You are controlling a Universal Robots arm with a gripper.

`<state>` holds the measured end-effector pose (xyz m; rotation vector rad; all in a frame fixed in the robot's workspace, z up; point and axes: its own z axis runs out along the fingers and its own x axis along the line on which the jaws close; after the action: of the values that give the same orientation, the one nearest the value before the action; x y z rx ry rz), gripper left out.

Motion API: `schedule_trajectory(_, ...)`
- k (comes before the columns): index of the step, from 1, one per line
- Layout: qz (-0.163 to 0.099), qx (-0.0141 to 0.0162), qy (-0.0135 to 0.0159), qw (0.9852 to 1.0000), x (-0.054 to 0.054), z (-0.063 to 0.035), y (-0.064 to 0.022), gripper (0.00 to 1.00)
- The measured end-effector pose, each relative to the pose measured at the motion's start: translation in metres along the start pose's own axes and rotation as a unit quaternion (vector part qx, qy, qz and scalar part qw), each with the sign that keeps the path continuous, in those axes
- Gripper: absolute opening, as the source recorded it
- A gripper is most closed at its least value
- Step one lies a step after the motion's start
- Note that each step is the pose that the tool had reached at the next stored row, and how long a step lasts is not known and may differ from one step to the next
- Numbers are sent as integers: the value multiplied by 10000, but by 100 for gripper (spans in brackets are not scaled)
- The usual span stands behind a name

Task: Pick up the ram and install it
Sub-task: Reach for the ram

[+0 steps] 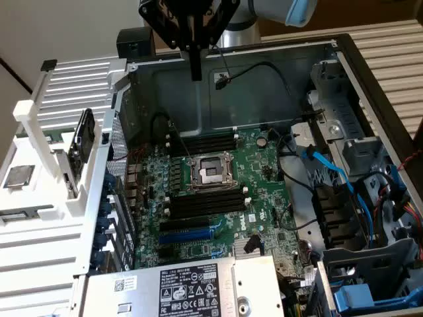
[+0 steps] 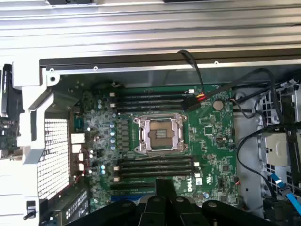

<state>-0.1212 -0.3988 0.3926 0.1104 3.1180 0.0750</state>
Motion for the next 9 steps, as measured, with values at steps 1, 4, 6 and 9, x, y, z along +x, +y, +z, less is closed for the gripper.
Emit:
schedule_trajectory(1, 0, 0, 0, 10000, 0, 0, 0, 10)
schedule_trajectory(4, 0, 0, 0, 10000, 0, 0, 0, 10)
schedule_trajectory(6, 0, 0, 0, 10000, 0, 0, 0, 10)
schedule_trajectory(9, 0, 0, 0, 10000, 0, 0, 0, 10)
